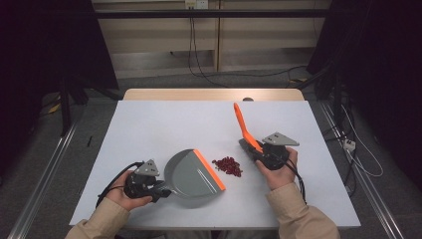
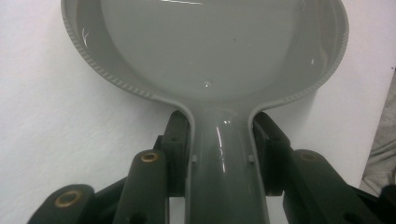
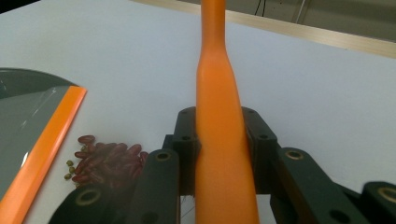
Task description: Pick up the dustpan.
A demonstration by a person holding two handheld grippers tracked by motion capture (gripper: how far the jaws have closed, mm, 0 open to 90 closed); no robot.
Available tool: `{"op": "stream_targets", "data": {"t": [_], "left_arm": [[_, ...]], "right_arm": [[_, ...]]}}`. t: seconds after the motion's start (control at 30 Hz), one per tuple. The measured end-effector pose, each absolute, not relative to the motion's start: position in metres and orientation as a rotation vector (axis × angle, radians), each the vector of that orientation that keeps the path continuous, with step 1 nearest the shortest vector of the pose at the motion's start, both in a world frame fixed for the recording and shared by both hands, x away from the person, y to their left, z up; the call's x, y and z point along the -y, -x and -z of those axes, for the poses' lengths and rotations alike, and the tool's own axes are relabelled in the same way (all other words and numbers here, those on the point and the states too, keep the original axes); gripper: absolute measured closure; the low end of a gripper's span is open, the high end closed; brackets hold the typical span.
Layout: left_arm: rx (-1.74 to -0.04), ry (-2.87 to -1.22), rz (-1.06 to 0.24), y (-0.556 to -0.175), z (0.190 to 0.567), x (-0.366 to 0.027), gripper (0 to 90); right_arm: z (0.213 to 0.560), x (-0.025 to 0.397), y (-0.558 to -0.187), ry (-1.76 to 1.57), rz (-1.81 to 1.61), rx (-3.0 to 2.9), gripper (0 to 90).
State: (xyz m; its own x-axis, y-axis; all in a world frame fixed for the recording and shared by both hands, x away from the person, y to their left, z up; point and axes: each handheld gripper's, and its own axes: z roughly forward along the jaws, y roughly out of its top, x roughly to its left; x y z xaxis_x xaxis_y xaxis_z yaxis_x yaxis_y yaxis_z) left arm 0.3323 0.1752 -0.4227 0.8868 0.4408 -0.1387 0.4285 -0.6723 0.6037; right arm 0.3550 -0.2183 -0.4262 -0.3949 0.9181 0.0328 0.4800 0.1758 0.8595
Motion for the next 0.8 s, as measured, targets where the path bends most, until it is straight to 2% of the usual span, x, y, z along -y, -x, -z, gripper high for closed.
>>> {"op": "stream_targets", "data": {"t": [0.37, 0.8], "left_arm": [[-0.61, -2.395, 0.006, -0.335, 0.433, -0.165, 62.9], [-0.625, -2.386, 0.013, -0.335, 0.433, -0.168, 60.3]], "right_arm": [[0.435, 0.205, -0.358, -1.278, -1.083, -1.994, 71.0], [0.425, 0.203, -0.358, -1.237, -0.99, -2.044, 67.0]]}}
